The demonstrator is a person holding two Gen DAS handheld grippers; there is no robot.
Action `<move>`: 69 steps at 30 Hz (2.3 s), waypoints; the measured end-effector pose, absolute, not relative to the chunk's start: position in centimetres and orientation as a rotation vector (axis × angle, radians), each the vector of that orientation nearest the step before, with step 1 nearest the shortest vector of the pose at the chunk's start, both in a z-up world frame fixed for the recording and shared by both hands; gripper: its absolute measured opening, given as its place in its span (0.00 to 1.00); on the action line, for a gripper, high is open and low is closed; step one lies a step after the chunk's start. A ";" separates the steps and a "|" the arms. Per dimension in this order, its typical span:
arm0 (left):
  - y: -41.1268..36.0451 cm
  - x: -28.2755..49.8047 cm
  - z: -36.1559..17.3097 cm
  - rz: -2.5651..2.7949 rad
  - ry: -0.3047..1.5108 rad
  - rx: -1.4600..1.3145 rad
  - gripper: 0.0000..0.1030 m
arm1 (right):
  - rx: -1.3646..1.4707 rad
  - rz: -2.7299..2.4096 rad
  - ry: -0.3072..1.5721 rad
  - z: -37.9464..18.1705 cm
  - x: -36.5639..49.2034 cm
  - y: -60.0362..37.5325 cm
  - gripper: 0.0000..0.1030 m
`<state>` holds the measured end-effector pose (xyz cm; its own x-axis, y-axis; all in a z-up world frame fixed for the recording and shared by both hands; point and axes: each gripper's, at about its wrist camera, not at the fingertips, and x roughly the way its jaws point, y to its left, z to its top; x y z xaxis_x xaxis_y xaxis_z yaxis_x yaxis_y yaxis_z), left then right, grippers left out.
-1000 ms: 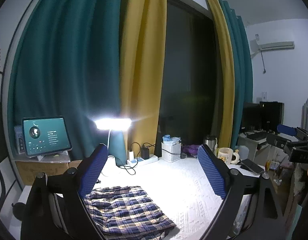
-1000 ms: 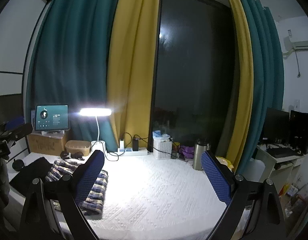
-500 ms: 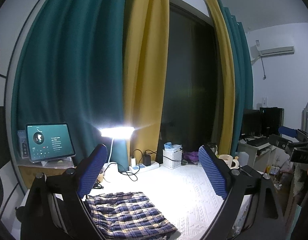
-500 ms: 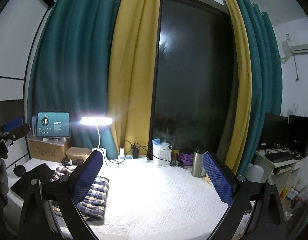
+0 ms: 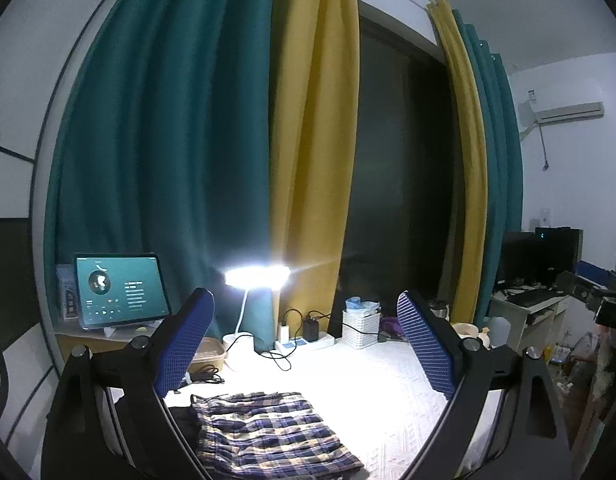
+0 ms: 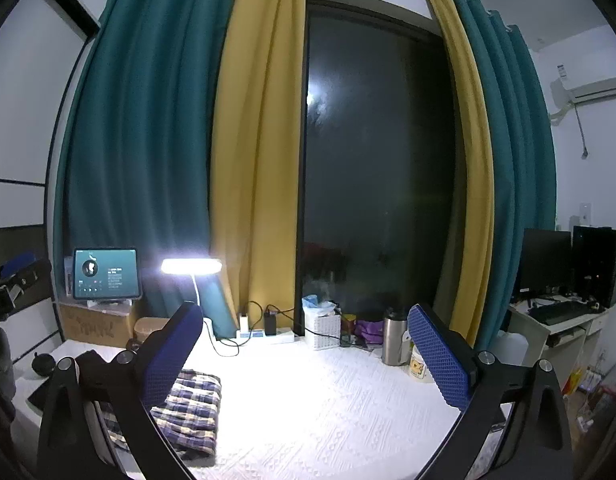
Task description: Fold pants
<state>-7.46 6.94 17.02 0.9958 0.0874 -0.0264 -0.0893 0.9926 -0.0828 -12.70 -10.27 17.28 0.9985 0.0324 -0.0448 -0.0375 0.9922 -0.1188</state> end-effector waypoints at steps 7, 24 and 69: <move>6.9 -7.4 17.3 0.118 0.026 -0.059 0.90 | -0.121 0.028 0.020 17.9 -13.3 -10.0 1.00; 6.9 -8.8 18.8 0.158 -0.039 -0.058 0.92 | -0.148 0.012 -0.039 20.0 -14.9 -9.5 1.00; 7.3 -8.7 18.8 0.168 -0.009 -0.061 0.95 | -0.151 0.018 -0.013 19.8 -14.1 -9.9 1.00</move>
<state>-8.70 7.31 18.79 0.9859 0.1673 0.0041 -0.1667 0.9841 -0.0616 -14.06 -9.86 19.77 0.9998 0.0187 0.0114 -0.0168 0.9885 -0.1504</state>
